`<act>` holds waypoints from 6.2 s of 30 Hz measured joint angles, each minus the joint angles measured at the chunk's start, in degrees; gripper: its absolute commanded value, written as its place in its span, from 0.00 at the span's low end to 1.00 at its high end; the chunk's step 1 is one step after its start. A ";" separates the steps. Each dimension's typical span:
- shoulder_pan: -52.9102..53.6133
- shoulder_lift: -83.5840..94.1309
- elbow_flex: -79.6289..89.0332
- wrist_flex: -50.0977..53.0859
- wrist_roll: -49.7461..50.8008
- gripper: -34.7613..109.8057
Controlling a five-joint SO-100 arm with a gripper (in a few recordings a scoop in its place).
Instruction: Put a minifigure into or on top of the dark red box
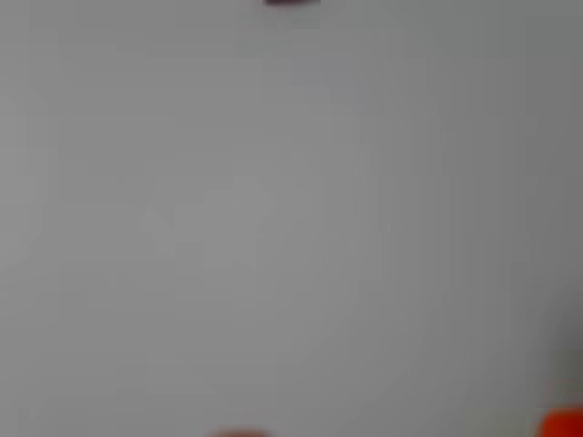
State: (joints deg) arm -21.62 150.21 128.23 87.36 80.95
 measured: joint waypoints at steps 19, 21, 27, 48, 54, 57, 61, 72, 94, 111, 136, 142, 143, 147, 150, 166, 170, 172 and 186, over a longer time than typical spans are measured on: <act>-0.53 -28.56 -2.46 -17.40 4.57 0.38; -0.53 -30.76 -3.16 -18.72 4.57 0.38; -0.53 -36.74 -5.01 -19.95 7.21 0.39; -0.70 -52.03 -12.30 -24.70 15.38 0.39; 0.53 -57.22 -15.12 -24.96 14.41 0.39; 0.44 -59.24 -16.52 -25.75 13.45 0.39; -0.26 -62.05 -18.63 -26.98 13.36 0.39; -2.02 -63.63 -19.78 -26.89 14.59 0.39; -3.34 -64.51 -18.98 -30.85 15.38 0.38; -3.60 -64.86 -18.19 -36.39 15.38 0.38; -2.55 -58.89 -5.80 -43.51 18.28 0.38; -3.08 -55.99 -1.41 -47.72 19.69 0.37; -3.08 -55.90 -1.23 -47.81 19.78 0.37; -3.08 -55.81 -1.23 -48.69 19.78 0.33; -3.08 -55.81 -1.23 -48.69 19.78 0.32; -2.99 -54.67 -0.18 -49.75 20.83 0.24; -2.99 -54.67 -0.18 -49.75 20.30 0.24; -2.99 -54.32 -0.18 -49.57 19.78 0.24; 12.74 -24.35 -4.13 -12.83 -4.22 0.24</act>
State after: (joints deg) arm -8.88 125.86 124.10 74.53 76.73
